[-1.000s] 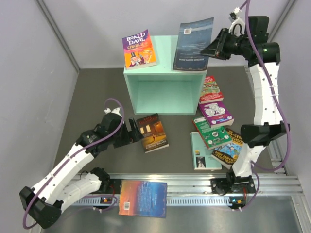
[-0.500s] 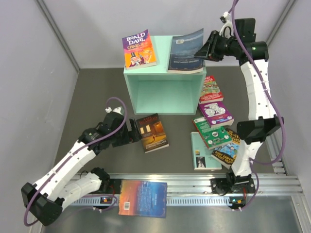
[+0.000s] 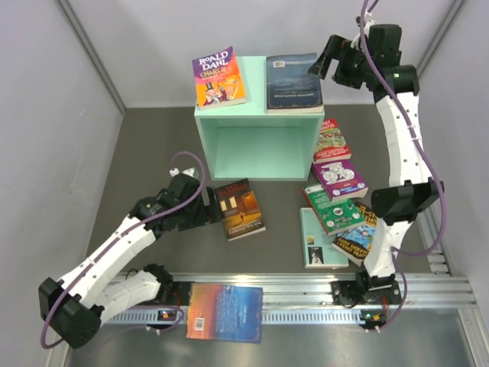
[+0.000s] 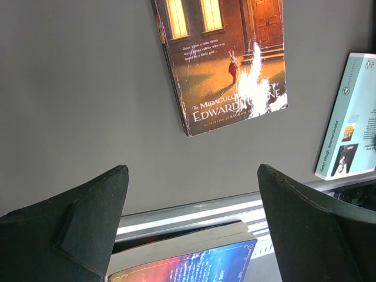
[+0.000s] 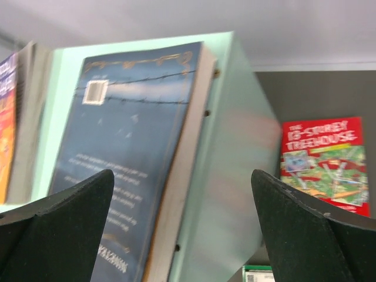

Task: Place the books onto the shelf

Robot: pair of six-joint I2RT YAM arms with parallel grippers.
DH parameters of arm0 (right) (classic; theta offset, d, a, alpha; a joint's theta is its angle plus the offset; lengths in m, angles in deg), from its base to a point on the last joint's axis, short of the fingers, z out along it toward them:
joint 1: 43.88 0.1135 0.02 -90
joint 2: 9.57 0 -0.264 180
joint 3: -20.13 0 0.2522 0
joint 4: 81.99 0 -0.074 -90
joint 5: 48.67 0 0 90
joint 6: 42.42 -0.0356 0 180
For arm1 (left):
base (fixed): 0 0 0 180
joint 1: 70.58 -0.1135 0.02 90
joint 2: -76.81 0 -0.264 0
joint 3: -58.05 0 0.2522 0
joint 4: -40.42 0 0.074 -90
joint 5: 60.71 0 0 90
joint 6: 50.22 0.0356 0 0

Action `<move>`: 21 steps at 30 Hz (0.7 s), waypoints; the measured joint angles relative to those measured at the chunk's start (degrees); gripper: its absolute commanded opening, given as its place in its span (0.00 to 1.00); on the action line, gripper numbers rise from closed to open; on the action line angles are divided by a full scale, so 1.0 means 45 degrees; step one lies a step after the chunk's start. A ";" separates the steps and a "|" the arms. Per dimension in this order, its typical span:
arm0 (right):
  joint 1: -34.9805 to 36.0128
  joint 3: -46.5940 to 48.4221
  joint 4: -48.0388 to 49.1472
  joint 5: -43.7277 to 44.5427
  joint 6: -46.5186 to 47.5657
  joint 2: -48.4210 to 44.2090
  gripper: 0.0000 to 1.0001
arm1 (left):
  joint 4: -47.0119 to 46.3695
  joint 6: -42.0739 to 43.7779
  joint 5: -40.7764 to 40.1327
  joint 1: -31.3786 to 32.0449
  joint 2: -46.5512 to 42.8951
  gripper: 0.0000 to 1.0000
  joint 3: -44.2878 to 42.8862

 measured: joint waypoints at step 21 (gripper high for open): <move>0.5440 -1.7359 0.5552 0.7796 -0.2225 -1.4256 1.00 | -0.1666 -0.0117 0.1093 -0.0005 0.1282 0.96 0.1710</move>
